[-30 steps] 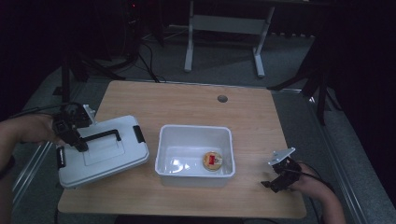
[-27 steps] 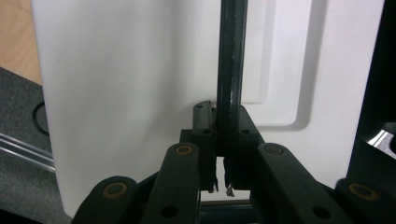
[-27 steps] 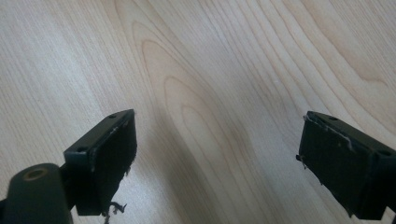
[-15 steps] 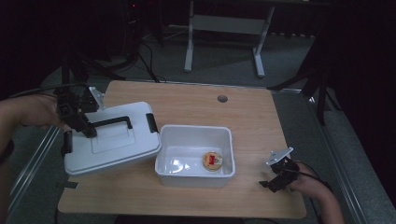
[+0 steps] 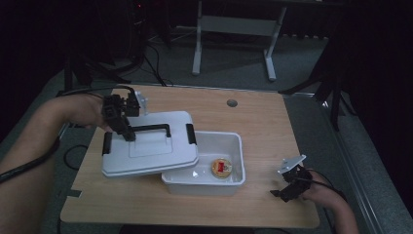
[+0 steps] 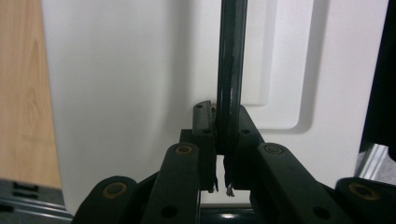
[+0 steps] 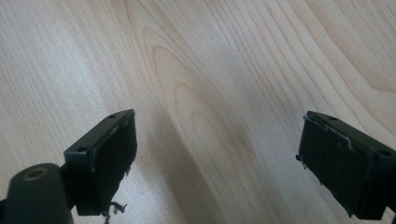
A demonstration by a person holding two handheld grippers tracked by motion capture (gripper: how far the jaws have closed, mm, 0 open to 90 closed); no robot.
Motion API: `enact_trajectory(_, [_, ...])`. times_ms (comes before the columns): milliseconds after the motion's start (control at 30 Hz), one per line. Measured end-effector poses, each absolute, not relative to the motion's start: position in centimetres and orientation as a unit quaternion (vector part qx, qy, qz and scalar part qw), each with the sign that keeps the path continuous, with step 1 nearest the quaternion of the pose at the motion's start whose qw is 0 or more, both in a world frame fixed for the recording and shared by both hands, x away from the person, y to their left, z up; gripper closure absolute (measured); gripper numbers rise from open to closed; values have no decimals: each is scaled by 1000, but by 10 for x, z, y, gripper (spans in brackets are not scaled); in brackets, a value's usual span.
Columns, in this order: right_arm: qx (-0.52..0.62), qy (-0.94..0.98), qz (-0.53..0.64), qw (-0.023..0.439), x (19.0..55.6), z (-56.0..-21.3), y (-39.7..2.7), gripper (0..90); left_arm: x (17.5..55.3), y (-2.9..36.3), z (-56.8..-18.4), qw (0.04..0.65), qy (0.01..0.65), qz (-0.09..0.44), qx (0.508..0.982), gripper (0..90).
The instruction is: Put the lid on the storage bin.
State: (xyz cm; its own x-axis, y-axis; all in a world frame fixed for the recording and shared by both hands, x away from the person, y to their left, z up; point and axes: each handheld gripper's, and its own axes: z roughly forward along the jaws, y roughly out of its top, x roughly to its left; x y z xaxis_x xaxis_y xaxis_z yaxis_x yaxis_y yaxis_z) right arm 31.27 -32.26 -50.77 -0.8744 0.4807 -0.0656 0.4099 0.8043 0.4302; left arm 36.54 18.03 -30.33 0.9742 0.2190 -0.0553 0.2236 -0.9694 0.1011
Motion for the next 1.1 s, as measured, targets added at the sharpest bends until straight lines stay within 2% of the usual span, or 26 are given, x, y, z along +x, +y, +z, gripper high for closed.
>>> enact_trajectory(600, [232, 947, 206, 85, 314, -508, -324, 113, 381, 90, -309, 72, 33, -35, 996, 834])
enact_trajectory(1100, [231, 947, 208, 78, 311, -515, -324, 113, 390, 52, -339, 82, 3, -64, 995, 834])
